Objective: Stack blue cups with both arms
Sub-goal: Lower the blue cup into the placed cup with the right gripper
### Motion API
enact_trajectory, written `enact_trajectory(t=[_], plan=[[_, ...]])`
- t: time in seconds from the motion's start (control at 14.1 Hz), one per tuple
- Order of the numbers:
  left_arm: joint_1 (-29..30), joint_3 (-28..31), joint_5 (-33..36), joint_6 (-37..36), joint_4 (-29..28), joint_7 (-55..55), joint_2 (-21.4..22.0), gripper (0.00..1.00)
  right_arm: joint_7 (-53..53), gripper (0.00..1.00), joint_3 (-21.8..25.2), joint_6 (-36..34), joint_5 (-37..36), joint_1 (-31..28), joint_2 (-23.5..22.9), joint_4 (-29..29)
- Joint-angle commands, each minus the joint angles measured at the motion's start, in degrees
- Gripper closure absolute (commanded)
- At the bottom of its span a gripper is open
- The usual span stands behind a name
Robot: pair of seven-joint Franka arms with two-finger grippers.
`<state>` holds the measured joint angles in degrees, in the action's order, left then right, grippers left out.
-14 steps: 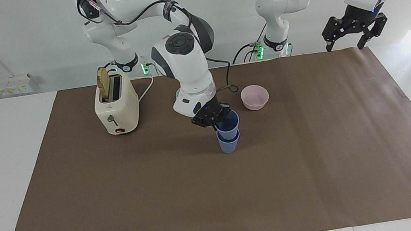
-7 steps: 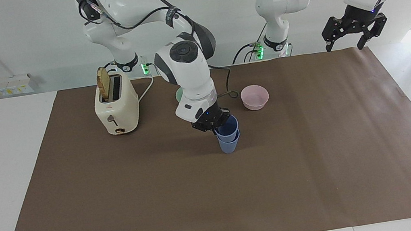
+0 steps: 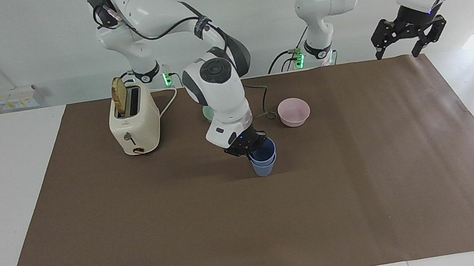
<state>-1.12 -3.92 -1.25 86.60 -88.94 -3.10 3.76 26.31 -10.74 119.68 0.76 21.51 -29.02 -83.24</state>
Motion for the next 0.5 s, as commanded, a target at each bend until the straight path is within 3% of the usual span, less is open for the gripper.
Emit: enact_trajectory(t=[0.0,0.07,0.14,0.21,0.36,0.43], plan=[[0.68,-0.38,-0.68,-0.03,-1.59,0.2,1.25,0.0,0.67,0.87,-0.42,1.26,-0.94,-0.06,0.46,-1.58],[0.68,-0.3,-0.68,-0.03,-1.68,0.2,1.25,0.0,0.85,0.78,-0.42,1.26,-0.94,-0.06,0.46,-1.58],[0.68,-0.38,-0.68,-0.03,-1.77,0.2,1.34,0.0,0.94,0.57,-0.42,1.26,-0.94,-0.06,0.46,-1.58],[0.68,-0.38,-0.68,-0.03,-1.77,0.2,1.34,0.0,0.94,0.54,-0.42,1.26,-0.94,-0.15,0.46,-1.58],[0.68,-0.38,-0.68,0.06,-1.85,0.11,1.51,0.0,1.03,0.38,-0.42,1.26,-0.94,-0.06,0.46,-1.4],[0.68,-0.38,-0.68,0.14,-1.94,0.11,1.51,0.0,1.11,0.18,-0.42,1.08,-1.03,-0.06,0.55,-1.05]])
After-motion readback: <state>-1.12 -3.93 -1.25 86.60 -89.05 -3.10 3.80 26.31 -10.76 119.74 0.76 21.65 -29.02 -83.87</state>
